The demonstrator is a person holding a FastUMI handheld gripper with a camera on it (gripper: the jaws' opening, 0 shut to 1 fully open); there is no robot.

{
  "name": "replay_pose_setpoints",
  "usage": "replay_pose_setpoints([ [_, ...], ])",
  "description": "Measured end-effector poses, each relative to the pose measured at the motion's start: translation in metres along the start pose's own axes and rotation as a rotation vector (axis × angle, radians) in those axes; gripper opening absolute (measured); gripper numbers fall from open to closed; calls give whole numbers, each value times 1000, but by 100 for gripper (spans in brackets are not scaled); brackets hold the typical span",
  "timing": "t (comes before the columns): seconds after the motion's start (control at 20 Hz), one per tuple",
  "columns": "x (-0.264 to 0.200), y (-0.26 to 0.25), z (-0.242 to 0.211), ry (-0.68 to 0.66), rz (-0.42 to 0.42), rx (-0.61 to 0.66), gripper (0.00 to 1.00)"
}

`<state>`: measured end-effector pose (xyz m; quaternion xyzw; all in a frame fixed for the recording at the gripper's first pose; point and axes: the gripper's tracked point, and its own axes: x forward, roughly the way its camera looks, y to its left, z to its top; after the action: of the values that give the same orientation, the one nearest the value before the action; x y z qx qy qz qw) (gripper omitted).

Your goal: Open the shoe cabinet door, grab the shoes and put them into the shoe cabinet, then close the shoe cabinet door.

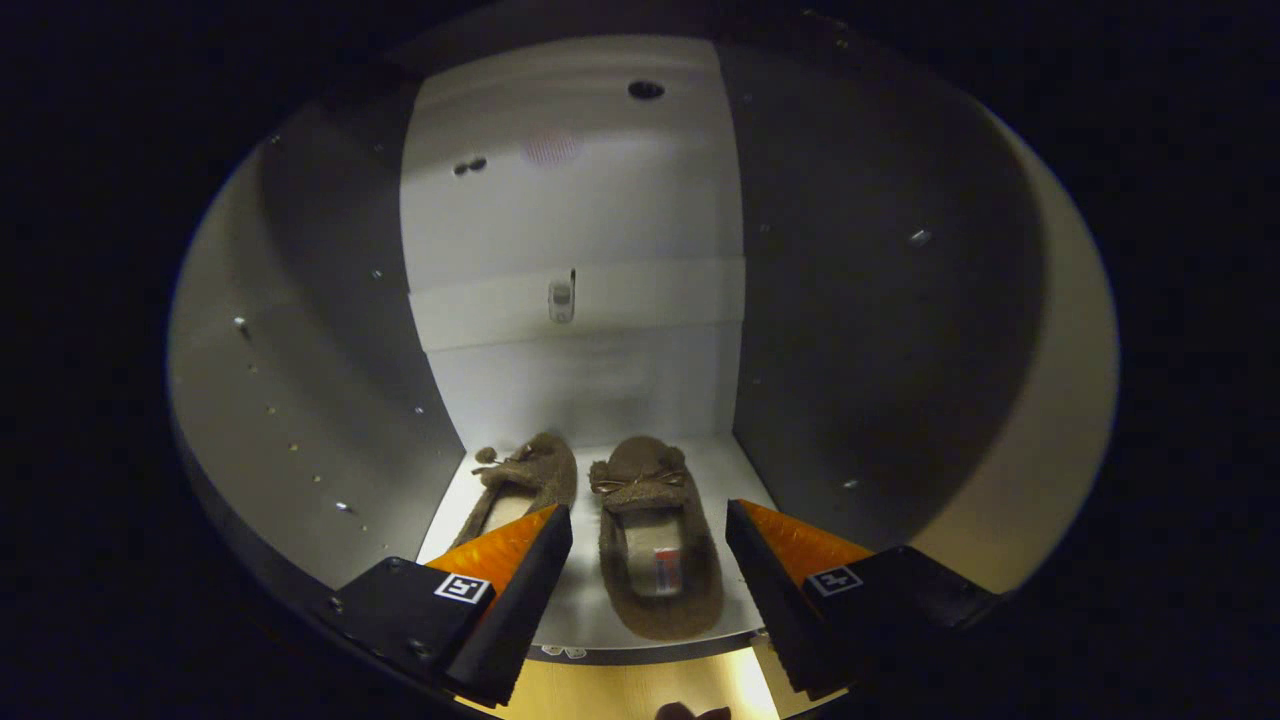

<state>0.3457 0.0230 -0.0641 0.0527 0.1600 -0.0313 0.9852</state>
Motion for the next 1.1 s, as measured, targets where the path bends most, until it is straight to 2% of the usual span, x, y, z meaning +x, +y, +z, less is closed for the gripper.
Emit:
replay_pose_setpoints([
  [0.25,-96,-8,20,-168,23,19,99],
  [0.5,-208,-23,-3,-299,27,-18,98],
  [0.7,-283,-29,-36,-287,90,8,98],
  [0.9,-348,-52,-64,-269,125,-51,98],
  [1.1,-396,-77,-80,-273,160,-61,98],
])
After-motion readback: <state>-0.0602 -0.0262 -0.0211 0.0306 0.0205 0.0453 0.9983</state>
